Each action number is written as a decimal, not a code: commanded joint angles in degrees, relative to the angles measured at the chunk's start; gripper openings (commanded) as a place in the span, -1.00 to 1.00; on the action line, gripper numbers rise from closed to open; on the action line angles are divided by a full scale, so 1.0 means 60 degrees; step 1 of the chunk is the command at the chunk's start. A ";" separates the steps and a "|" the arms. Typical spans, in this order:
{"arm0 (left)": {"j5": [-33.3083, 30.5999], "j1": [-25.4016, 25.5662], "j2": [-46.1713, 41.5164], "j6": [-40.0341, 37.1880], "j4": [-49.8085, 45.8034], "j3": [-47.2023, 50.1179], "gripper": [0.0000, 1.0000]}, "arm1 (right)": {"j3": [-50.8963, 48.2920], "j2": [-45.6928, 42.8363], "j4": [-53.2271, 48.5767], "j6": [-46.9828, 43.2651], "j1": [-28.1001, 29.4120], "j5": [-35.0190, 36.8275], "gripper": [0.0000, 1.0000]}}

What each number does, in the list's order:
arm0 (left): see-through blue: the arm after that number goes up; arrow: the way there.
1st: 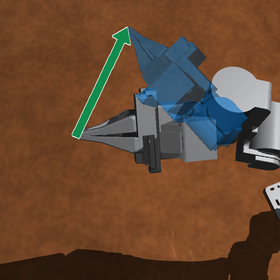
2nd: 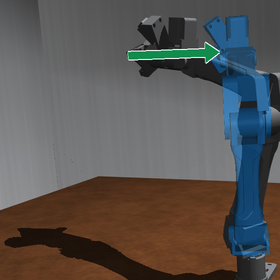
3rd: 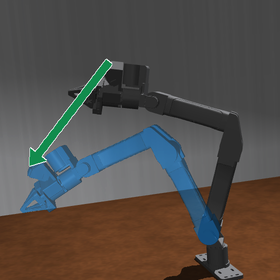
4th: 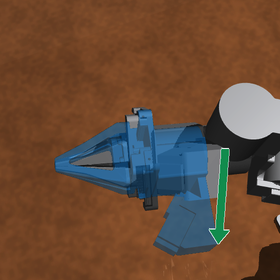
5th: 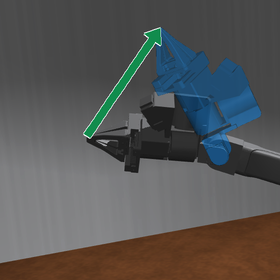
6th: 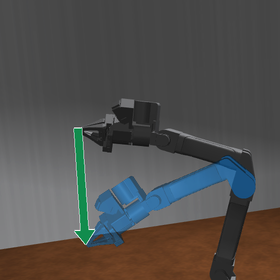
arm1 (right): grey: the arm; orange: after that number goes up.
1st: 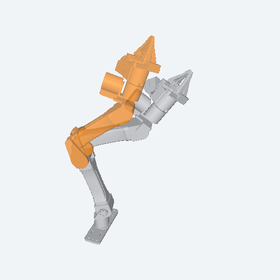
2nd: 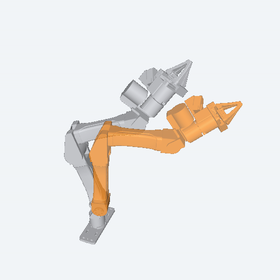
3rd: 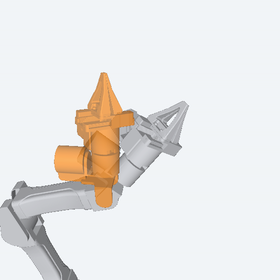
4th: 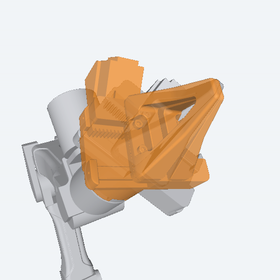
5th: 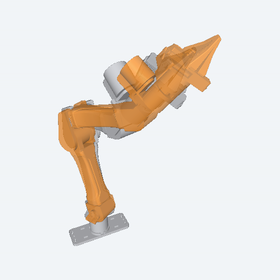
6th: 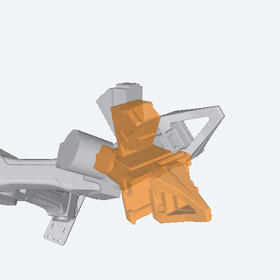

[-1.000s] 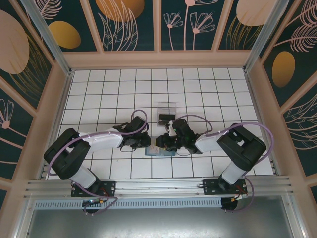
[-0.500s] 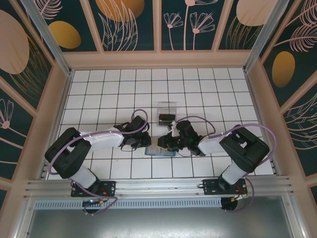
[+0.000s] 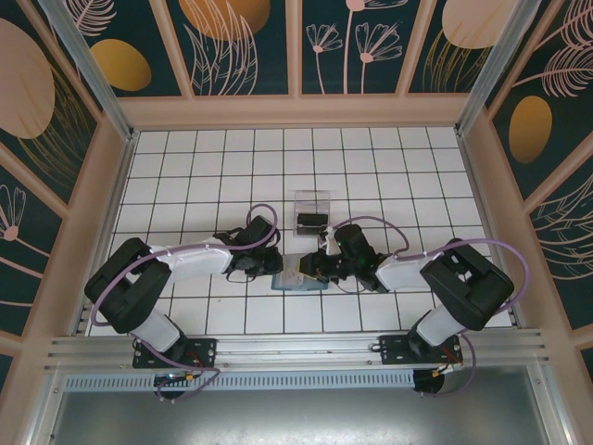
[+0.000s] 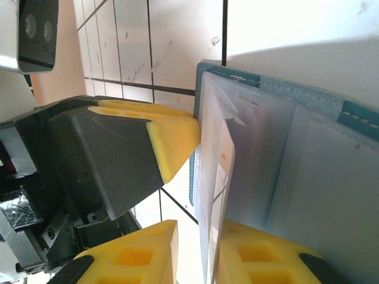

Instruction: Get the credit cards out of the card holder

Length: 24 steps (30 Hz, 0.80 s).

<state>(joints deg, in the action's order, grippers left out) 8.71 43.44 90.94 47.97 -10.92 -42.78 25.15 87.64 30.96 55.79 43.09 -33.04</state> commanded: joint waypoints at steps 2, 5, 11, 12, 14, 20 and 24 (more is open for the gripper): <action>-0.0283 0.0009 0.0416 -0.0229 -0.0823 0.0096 -0.61 | -0.0163 -0.0408 -0.0212 -0.0275 -0.0093 0.0028 -0.57; -0.0293 0.0008 0.0387 -0.0226 -0.0832 0.0100 -0.61 | -0.0163 -0.0535 -0.0401 -0.0347 -0.0092 0.0097 -0.60; -0.0322 0.0011 0.0327 -0.0227 -0.0890 0.0056 -0.61 | -0.0079 -0.0673 -0.1088 -0.0555 -0.0124 0.0330 -0.77; -0.0314 0.0011 0.0313 -0.0229 -0.0890 0.0052 -0.61 | -0.0054 -0.0682 -0.1241 -0.0604 -0.0121 0.0375 -0.80; -0.0323 0.0008 0.0313 -0.0222 -0.0891 0.0048 -0.61 | 0.0008 -0.0712 -0.1581 -0.0726 -0.0121 0.0474 -0.84; -0.0338 0.0011 0.0298 -0.0230 -0.0905 0.0070 -0.61 | 0.0247 -0.0836 -0.2729 -0.1176 -0.0129 0.0774 -0.95; -0.0338 0.0009 0.0297 -0.0229 -0.0905 0.0056 -0.61 | 0.0313 -0.1050 -0.3325 -0.1407 -0.0135 0.0858 -0.95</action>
<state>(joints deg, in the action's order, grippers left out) 8.54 43.44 91.02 47.55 -11.25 -42.98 26.04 82.74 17.15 49.93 42.72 -29.80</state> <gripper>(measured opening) 0.193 0.052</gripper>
